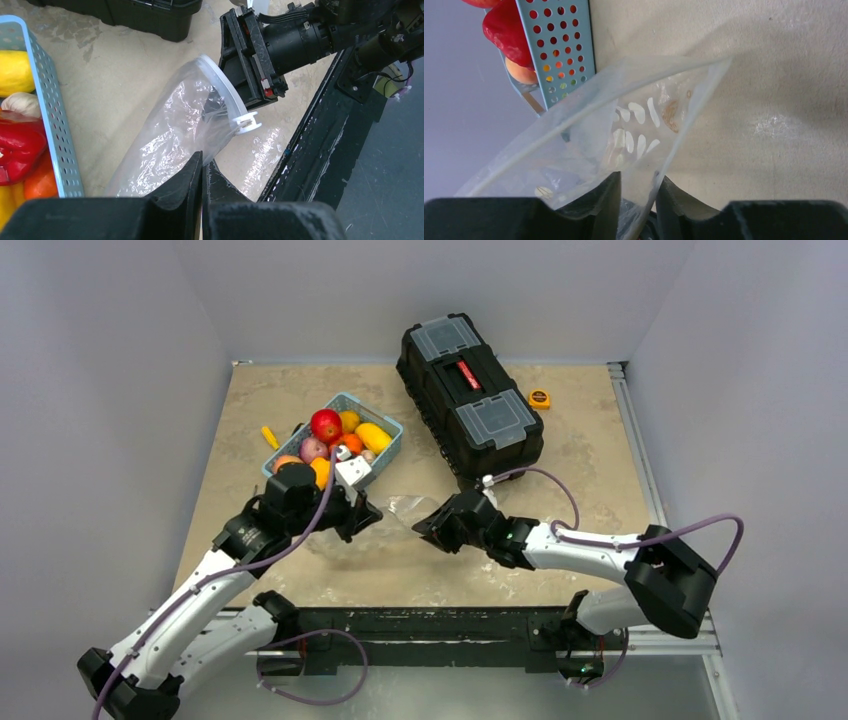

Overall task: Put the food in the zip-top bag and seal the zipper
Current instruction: Open the zipper of the food storage bag at the center of the board.

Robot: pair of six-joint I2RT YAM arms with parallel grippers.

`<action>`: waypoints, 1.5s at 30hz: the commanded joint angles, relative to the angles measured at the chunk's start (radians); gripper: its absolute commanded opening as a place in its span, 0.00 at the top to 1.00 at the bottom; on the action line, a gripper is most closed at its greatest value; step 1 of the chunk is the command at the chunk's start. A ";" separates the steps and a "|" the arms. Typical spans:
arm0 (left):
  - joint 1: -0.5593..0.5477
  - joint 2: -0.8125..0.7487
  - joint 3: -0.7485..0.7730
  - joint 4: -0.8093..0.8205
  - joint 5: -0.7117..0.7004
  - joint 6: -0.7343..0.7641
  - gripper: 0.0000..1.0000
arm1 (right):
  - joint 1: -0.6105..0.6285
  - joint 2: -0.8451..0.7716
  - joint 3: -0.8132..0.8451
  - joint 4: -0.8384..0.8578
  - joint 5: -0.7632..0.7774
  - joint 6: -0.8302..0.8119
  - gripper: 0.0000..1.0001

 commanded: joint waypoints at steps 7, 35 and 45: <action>-0.009 0.052 0.187 -0.162 -0.108 -0.059 0.68 | -0.002 -0.076 0.156 -0.071 0.119 -0.246 1.00; -0.008 -0.313 0.028 0.017 -0.422 -0.095 0.15 | 0.020 -0.288 0.375 -0.307 0.036 -1.167 1.00; -0.009 -0.011 0.100 -0.004 0.054 -0.129 0.15 | 0.100 0.043 0.463 -0.115 -0.027 -1.067 1.00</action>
